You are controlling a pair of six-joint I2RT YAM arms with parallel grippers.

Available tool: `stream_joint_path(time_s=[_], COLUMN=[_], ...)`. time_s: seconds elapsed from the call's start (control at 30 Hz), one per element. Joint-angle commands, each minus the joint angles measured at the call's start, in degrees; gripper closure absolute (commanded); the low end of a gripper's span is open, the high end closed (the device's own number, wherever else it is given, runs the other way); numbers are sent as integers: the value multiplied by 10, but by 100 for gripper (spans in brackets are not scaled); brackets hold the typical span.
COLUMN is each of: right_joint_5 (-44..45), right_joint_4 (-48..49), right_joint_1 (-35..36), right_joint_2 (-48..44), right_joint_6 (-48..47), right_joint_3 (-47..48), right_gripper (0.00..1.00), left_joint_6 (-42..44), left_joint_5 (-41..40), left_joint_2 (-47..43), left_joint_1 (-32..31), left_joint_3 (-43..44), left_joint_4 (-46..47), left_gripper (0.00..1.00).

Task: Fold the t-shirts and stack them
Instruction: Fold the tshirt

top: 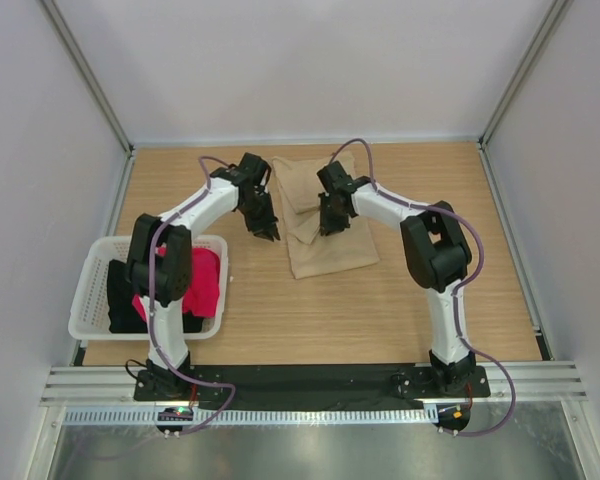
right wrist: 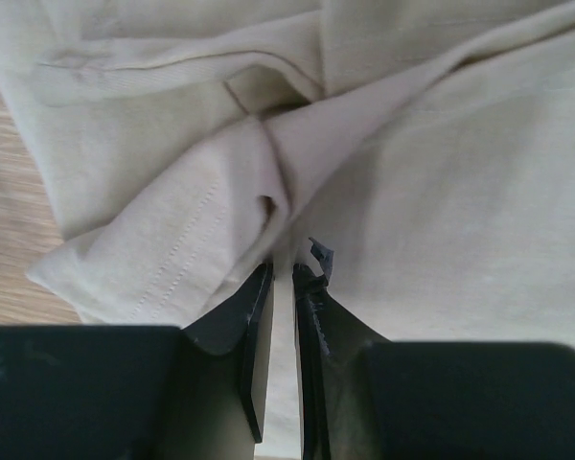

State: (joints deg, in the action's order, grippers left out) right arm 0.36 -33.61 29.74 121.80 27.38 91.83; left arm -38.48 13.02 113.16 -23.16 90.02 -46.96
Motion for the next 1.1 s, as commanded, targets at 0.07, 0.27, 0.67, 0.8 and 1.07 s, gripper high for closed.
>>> stream_joint_path(time_s=[0.07,0.27,0.67,0.8,1.07], right_joint_5=[-20,-23,3,-22,-30], right_joint_4=[49,94,88,72,39], right_joint_1=[8,8,-8,-19,-20], right_joint_2=[17,50,103,149,158], right_joint_6=[20,43,73,77,77], right_joint_3=[28,75,249,323,366], right_gripper=[79,78,75,74,74], left_joint_6=[1,-4,-5,-6,0], left_joint_5=[0,10,29,46,59], left_joint_2=[-50,-67,-80,-67,-45], left_joint_1=[0,0,0,0,-1], left_joint_3=[-23,-57,-82,-71,-59], left_joint_4=[5,11,27,28,32], left_gripper=[80,80,80,80,80])
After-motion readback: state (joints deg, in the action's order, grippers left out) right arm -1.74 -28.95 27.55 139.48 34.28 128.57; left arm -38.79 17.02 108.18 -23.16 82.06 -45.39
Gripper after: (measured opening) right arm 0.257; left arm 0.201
